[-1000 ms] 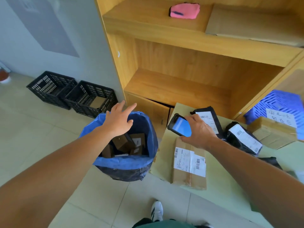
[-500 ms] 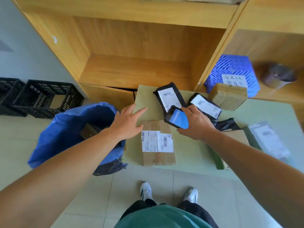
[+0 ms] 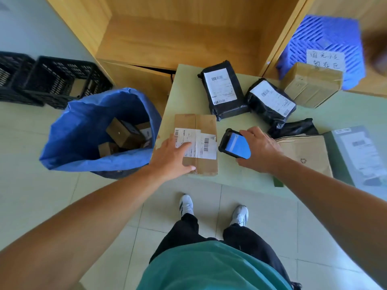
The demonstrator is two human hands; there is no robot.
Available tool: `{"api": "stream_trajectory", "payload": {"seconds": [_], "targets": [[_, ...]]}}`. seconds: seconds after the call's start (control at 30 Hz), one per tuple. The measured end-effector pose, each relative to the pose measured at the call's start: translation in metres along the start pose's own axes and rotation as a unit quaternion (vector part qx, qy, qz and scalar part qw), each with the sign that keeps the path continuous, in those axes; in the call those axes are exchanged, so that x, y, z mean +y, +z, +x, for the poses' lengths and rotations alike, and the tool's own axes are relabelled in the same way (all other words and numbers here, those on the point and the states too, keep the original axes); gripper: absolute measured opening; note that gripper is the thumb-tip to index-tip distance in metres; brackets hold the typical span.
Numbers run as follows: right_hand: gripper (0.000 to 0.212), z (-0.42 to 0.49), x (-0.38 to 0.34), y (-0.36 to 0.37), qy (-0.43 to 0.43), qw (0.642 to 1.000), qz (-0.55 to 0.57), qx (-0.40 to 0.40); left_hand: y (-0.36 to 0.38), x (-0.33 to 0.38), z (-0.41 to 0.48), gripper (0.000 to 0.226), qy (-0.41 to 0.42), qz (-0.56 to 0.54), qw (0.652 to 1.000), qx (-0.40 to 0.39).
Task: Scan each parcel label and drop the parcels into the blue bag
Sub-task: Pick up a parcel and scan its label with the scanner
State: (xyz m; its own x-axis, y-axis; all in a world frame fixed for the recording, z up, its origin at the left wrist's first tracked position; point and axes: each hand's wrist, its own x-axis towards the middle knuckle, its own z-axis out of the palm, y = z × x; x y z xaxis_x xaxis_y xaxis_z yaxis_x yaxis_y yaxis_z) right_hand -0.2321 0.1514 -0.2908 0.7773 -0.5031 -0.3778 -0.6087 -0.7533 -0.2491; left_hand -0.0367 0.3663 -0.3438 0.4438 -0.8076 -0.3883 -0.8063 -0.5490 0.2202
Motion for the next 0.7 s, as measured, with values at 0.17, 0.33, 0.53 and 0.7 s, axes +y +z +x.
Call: {"api": "stream_trajectory", "payload": {"seconds": [0.17,0.33,0.53,0.7], "targets": [[0.086,-0.006,0.013,0.009,-0.013,1.0,-0.016,-0.02,0.026,0.008,-0.02,0.118,-0.059,-0.035,0.996,-0.051],[0.089,-0.009,0.022,0.01,-0.026,0.999,-0.024,-0.022,0.043,0.018,-0.021,0.115,-0.088,-0.029,0.996,-0.019],[0.09,-0.008,0.027,0.007,-0.03,0.999,-0.033,-0.017,0.05,0.014,-0.018,0.1,-0.082,-0.048,0.995,0.04],[0.092,-0.005,0.025,0.006,-0.03,0.999,-0.033,-0.019,0.042,0.008,-0.016,0.09,-0.077,-0.053,0.994,0.056]]}}
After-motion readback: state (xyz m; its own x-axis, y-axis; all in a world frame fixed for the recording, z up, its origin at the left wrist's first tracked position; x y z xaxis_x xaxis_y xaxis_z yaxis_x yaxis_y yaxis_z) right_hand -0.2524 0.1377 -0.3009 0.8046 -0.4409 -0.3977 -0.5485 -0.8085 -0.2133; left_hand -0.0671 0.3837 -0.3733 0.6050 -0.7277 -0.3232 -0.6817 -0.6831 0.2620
